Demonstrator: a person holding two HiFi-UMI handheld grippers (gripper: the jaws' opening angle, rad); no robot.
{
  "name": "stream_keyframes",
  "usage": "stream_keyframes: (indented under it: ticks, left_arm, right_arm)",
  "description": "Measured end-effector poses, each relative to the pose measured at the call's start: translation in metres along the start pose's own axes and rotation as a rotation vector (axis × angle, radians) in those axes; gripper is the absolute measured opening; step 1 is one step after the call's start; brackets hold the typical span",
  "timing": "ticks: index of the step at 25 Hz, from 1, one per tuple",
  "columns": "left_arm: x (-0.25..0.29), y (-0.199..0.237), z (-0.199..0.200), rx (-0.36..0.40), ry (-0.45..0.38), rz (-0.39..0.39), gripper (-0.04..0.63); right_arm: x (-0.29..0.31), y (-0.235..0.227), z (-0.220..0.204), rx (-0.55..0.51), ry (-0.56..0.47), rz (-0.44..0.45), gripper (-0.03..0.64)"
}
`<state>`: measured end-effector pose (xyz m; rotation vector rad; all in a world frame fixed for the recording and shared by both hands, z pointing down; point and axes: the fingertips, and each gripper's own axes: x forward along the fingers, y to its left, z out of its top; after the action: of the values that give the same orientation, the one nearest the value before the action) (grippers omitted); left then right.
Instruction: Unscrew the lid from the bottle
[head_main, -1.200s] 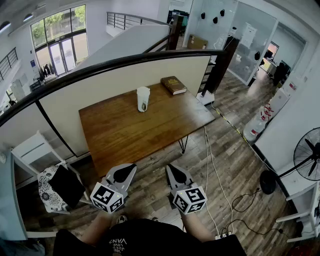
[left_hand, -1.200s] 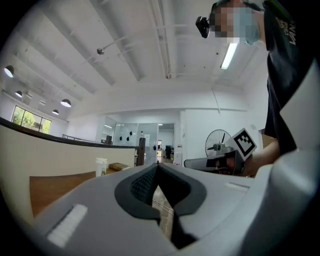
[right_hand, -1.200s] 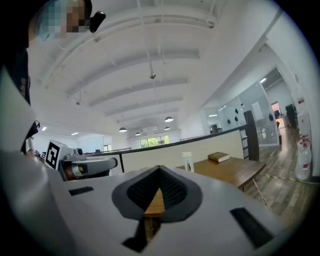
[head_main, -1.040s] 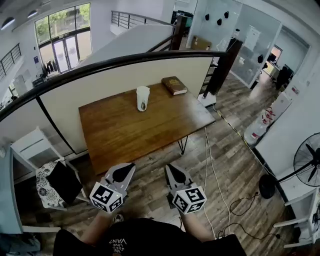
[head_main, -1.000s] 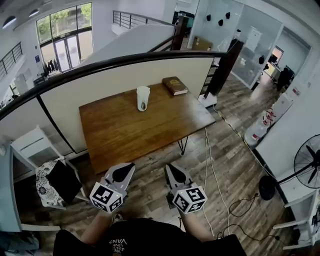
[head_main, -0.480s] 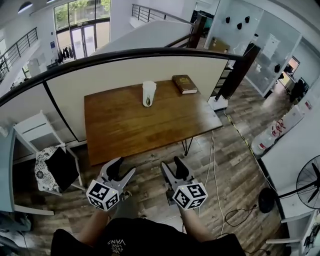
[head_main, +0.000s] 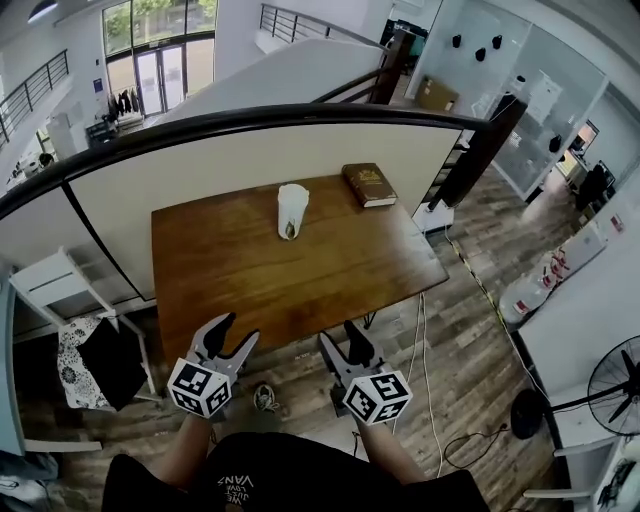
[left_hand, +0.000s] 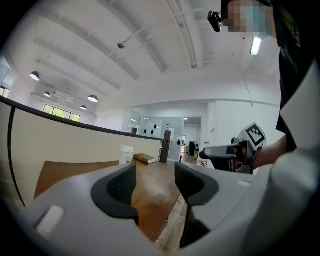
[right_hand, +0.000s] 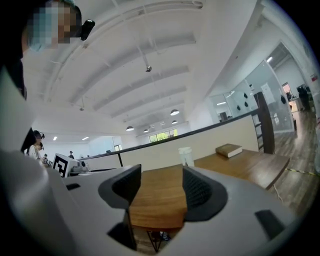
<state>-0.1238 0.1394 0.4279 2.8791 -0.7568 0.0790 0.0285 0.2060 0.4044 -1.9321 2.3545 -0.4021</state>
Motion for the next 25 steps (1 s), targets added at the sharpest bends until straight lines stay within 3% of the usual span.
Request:
stream_keyframes:
  ticks: [12, 25]
  left_arm:
    - [0.107, 0.101, 0.004, 0.024, 0.079, -0.037, 0.227]
    - [0.191, 0.169, -0.042, 0.05, 0.165, -0.027, 0.227]
  right_arm:
    - [0.112, -0.062, 0.011, 0.037, 0.031, -0.069, 0.227]
    - [0.174, -0.12, -0.004, 0.062, 0.086, -0.124, 0.227]
